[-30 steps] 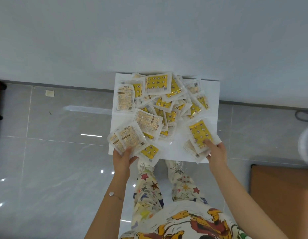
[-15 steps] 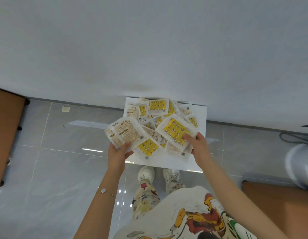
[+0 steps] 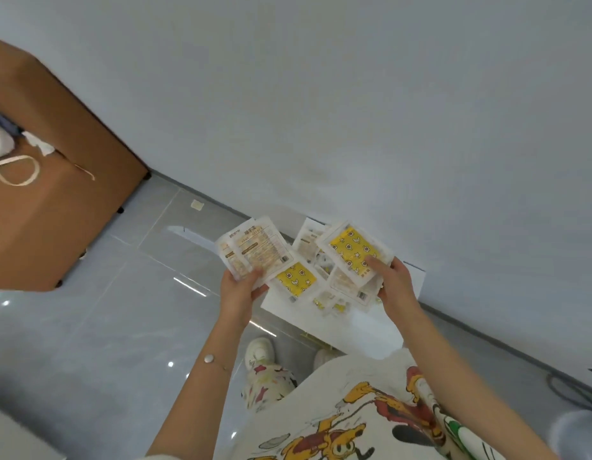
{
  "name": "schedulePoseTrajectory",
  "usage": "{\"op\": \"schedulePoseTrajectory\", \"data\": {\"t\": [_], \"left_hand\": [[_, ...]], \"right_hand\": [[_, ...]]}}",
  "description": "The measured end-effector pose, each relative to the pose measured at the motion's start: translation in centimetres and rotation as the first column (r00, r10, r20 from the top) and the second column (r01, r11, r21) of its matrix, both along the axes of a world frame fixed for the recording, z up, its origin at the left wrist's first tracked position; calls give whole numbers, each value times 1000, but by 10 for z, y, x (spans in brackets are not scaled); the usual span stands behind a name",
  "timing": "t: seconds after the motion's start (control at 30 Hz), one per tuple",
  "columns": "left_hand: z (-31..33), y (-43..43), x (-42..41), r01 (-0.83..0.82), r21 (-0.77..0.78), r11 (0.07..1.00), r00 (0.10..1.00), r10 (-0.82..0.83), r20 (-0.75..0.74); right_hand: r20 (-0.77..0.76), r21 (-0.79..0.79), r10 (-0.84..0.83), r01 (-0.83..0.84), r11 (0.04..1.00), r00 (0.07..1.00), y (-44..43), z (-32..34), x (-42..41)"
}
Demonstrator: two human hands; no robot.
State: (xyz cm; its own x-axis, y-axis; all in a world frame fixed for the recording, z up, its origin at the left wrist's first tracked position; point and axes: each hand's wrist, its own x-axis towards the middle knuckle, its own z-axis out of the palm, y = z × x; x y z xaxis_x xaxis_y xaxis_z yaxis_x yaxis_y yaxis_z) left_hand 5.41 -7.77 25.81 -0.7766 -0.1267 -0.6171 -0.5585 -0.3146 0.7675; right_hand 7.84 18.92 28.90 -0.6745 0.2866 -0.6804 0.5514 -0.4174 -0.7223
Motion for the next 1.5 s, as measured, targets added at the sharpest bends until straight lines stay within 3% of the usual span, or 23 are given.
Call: {"op": "schedulePoseTrajectory", "data": {"t": [0.37,0.73,0.97,1.23,1.4,1.5], "left_hand": [[35,-188,17,-347,45,937,936,349,-39],[66,-416,60,-603,21,797,793,603,-90],[66,-504,77,-758,20,652,649,757,-78],[52,-585,87,-871,30,491,485,867,-113],[54,-640,77,-929,18,369,362,921,-145],[60,-665,73,-969,16,245,241,961,-138]], "right_hand": [[-55,-12,304,-305,952,951,-188,36,-57],[-129,9,570,-574,819,811,-444,53,-98],[-124,-23,744,-752,659,656,-568,53,-113],[-147,128,888,-882,453,435,-700,43,-148],[-155,228,962,-939,257,225,-793,40,-182],[-163,240,982,-962,131,93,-847,43,-198]]}}
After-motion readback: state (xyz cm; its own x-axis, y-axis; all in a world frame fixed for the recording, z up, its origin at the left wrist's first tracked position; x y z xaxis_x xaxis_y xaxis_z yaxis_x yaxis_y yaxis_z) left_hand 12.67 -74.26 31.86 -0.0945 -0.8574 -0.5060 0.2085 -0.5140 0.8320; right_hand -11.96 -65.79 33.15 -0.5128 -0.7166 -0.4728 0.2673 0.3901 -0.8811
